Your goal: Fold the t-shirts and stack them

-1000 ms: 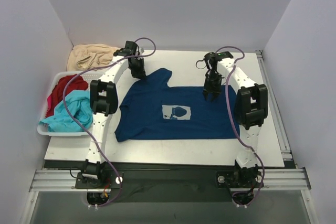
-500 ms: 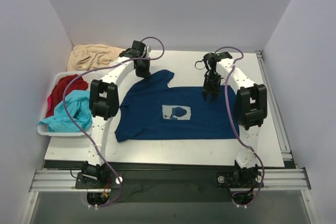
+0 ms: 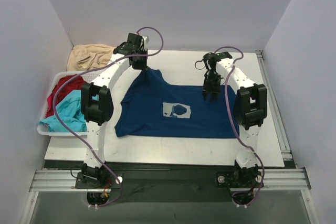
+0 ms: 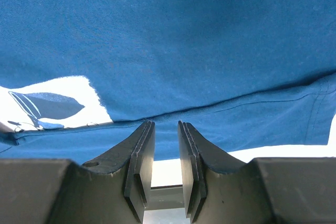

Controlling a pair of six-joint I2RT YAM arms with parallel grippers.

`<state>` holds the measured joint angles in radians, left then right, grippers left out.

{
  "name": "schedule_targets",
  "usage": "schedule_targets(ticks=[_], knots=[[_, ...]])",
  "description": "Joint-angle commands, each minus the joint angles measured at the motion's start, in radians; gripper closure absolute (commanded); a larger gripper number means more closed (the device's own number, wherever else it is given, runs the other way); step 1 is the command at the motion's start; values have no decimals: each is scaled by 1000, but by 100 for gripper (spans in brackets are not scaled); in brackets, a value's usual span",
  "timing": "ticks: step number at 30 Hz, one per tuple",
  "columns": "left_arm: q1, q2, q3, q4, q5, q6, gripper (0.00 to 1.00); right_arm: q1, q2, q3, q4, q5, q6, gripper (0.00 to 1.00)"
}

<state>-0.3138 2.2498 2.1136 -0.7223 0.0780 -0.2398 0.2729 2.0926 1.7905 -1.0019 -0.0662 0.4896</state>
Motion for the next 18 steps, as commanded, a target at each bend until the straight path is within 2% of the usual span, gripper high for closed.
schedule_targets(ticks=[1,3,8,13,17,18], knots=[[-31,-84,-64,-14,-20,66,100,-11,12,3,-40,17,1,74],[-44,-107,-99,-46,-44,91,100,-12,14,4,-40,17,0,74],[-106,-226,-323,-19,-116,149,100,-14,26,10,-40,9,0,74],[-140,-326,-472,-17,-78,169,100,-14,38,23,-40,2,-2,74],[-171,-413,-589,3,28,194,100,-17,44,27,-40,-4,-3,74],[-172,-420,-622,3,32,194,97,-15,44,29,-40,-4,0,74]])
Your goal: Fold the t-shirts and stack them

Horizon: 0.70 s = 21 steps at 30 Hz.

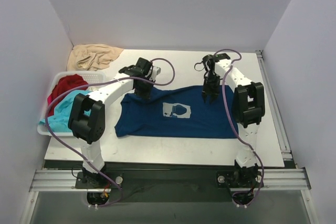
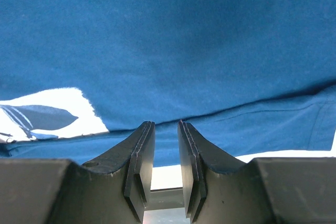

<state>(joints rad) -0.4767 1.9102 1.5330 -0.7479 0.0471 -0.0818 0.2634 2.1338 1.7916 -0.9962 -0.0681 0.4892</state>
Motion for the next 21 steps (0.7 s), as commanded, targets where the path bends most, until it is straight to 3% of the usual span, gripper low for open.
schedule_targets(ticks=[1,5,8,14,21], knots=[[-10,-86,-53,30,66,33,80,-7,6,28,-44,-7,-1,74],[-10,-88,-63,13,36,22,29,-4,9,31,-44,-12,-1,74],[-7,-102,-56,25,30,11,13,-3,5,37,-44,-16,-3,74],[24,-59,1,33,-38,-76,12,5,9,61,-45,-21,-3,74],[88,24,15,68,2,-185,30,8,-5,31,-39,-10,-5,74]])
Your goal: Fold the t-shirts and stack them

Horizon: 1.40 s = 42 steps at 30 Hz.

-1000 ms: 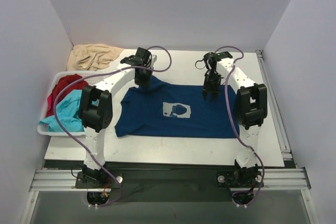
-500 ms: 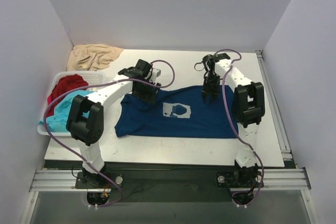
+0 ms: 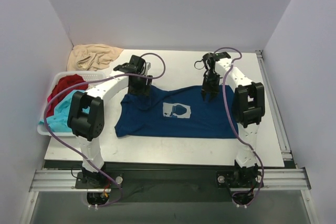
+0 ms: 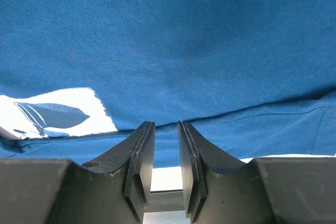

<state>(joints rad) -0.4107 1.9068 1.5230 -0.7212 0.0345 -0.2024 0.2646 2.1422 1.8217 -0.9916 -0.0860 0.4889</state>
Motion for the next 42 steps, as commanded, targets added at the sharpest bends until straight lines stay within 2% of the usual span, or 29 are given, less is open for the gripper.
schedule_targets(ticks=[1,3,11,17,20,24,25,28,39,40,41,42], knots=[[29,37,19,54,28,-74,33,8,-16,-5,-42,8,-6,74],[44,49,12,75,42,-89,37,8,-18,-15,-41,12,-6,74],[73,92,-26,123,74,-132,39,7,-33,-45,-39,25,-4,75],[78,107,-27,121,76,-141,44,5,-33,-50,-39,26,-3,75],[79,113,-23,129,73,-141,53,7,-33,-53,-39,26,0,75],[82,126,-3,114,65,-143,73,5,-34,-59,-41,26,0,75],[82,124,2,109,61,-143,82,7,-34,-61,-38,28,0,75],[85,113,14,102,50,-137,100,5,-36,-62,-39,29,5,75],[101,72,83,62,35,-114,100,5,-30,-53,-39,28,11,75],[101,75,89,52,35,-112,92,7,-28,-53,-38,26,11,75],[101,77,88,51,35,-112,79,8,-30,-53,-36,26,13,75],[101,80,86,54,35,-112,70,8,-30,-53,-36,26,11,75]])
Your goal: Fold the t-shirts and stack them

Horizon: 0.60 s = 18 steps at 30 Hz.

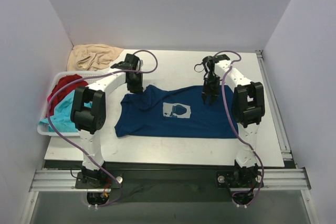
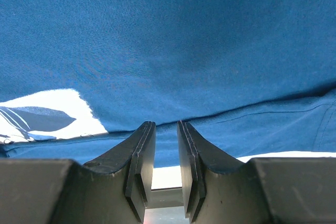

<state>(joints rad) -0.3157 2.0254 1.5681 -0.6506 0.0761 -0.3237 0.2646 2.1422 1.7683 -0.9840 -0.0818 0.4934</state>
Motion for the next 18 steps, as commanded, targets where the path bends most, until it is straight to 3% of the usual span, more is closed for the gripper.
schedule_targets(ticks=[1,3,7,18], knots=[[7,-37,37,-14,-7,9,65,7,-28,2,-44,22,7,75],[7,-33,30,-14,-9,8,58,7,-30,2,-44,24,7,75],[7,-30,15,-17,-25,3,55,7,-31,0,-45,24,7,75],[13,15,-2,14,19,-20,55,5,-34,-4,-47,28,5,75]])
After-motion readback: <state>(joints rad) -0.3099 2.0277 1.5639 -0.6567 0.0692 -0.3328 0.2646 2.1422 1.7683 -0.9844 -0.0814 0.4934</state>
